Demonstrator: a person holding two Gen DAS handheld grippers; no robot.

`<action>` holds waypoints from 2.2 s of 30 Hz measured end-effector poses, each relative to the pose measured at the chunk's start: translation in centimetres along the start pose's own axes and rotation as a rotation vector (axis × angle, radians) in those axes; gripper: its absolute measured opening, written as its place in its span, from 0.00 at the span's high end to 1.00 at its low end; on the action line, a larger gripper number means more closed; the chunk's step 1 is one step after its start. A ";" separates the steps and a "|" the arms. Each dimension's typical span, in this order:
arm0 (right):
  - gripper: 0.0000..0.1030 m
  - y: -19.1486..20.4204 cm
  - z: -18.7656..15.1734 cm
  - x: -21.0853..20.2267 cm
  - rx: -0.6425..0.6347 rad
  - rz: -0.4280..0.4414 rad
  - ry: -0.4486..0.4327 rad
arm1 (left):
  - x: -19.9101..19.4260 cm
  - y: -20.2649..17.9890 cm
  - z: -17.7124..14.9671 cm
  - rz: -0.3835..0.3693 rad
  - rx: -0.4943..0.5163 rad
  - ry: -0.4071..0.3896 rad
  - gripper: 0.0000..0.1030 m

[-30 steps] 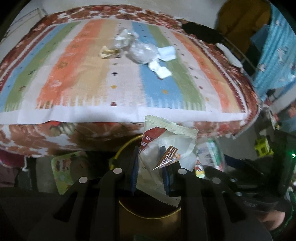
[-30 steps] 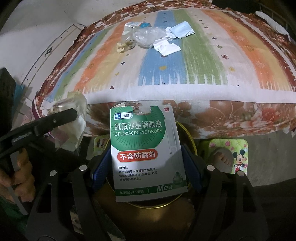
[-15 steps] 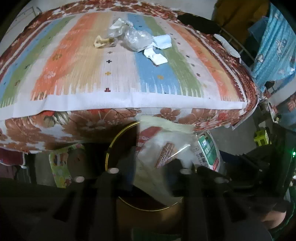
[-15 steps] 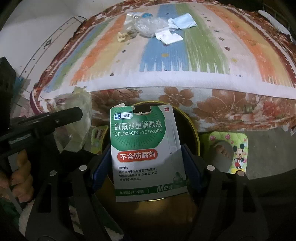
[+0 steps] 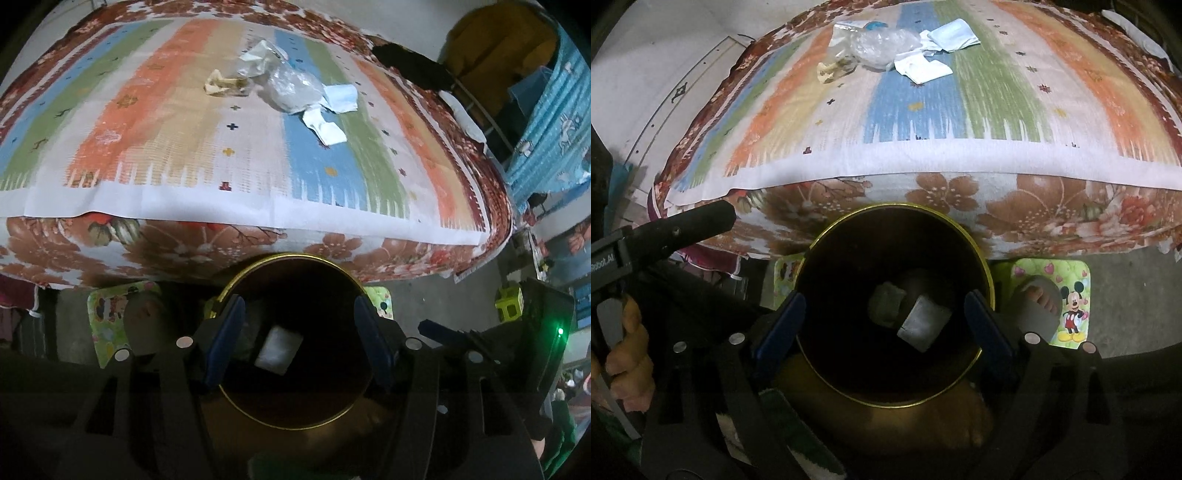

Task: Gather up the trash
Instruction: 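Open the right tool over the bin while the left tool releases the wrapper, then move both open tools back over the remaining trash on the bed, then grasp the blue-white mask package with the left tool while the right tool grasps crumpled plastic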

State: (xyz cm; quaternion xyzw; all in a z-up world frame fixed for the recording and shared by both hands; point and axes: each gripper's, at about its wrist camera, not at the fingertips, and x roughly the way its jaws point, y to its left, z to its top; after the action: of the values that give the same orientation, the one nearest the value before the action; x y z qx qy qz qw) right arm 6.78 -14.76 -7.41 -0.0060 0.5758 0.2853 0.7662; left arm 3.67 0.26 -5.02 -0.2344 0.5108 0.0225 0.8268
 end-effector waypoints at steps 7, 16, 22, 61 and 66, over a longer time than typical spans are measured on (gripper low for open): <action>0.18 0.1 1.5 -0.8 -0.019 0.037 -0.037 | -0.2 0.2 0.7 0.030 -0.007 -0.020 0.30; 0.11 0.5 5.5 -2.0 -0.065 -0.006 -0.127 | -2.2 0.9 3.1 -0.024 -0.088 -0.182 0.06; 0.08 1.2 8.5 -2.6 -0.111 -0.029 -0.182 | -2.3 0.3 6.2 0.005 -0.057 -0.195 0.06; 0.08 0.4 24.7 3.5 -0.125 0.005 -0.292 | 6.6 5.4 25.4 -0.287 -0.219 -0.164 0.22; 0.08 0.1 26.2 5.3 -0.105 0.021 -0.278 | 8.3 5.6 26.6 -0.271 -0.192 -0.143 0.28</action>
State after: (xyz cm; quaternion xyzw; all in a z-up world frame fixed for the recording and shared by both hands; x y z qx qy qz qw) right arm 30.68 -3.56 -3.20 -0.0006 0.4485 0.3210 0.8341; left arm 28.24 14.43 -4.38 -0.3767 0.4099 -0.0237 0.8304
